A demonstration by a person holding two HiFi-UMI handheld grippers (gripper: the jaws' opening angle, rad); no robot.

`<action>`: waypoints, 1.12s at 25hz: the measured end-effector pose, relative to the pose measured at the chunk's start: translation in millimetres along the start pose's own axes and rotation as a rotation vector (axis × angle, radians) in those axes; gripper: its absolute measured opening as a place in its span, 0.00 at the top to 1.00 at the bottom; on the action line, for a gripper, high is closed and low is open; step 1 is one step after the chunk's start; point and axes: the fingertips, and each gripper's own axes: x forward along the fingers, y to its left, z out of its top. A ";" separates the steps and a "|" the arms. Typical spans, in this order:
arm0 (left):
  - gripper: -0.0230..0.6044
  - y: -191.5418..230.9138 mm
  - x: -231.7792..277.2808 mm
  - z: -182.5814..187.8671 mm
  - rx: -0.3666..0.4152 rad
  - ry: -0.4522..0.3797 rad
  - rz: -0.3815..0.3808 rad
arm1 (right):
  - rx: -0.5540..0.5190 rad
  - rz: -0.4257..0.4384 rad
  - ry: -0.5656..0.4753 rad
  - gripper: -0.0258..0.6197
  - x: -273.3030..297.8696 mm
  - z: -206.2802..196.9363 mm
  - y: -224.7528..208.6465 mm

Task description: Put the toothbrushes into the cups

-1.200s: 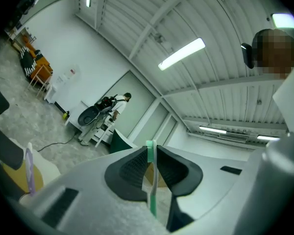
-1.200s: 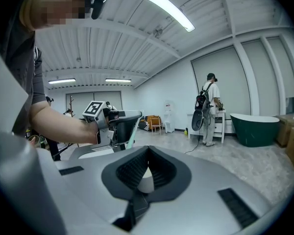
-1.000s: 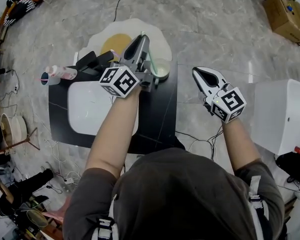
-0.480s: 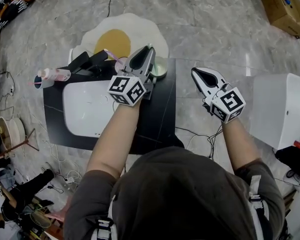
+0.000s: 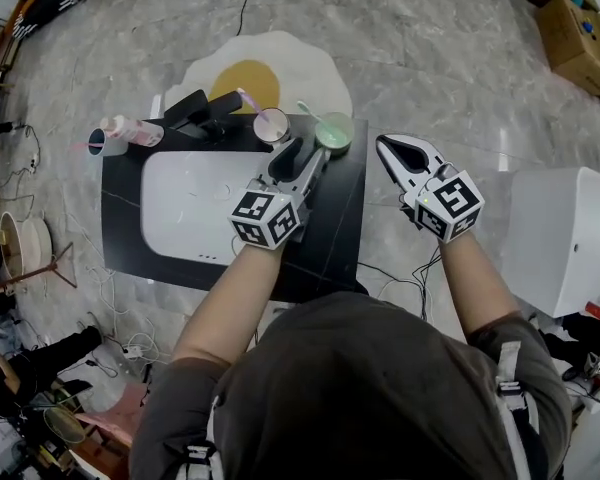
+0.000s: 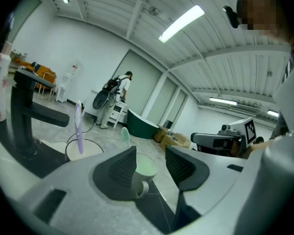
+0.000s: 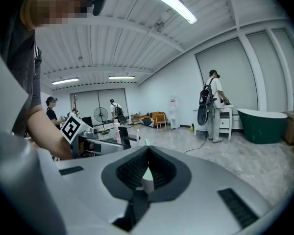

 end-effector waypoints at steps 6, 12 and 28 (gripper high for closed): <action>0.73 0.4 -55.9 25.4 -0.042 -0.075 0.036 | -0.031 0.078 -0.017 0.97 11.3 24.0 29.5; 0.82 13.7 -132.6 50.1 -0.047 -0.167 0.135 | -0.084 0.205 -0.021 0.97 36.0 52.6 85.4; 0.95 33.6 -486.5 21.4 -0.085 -0.409 0.557 | -0.220 0.607 0.009 0.97 103.6 84.5 377.3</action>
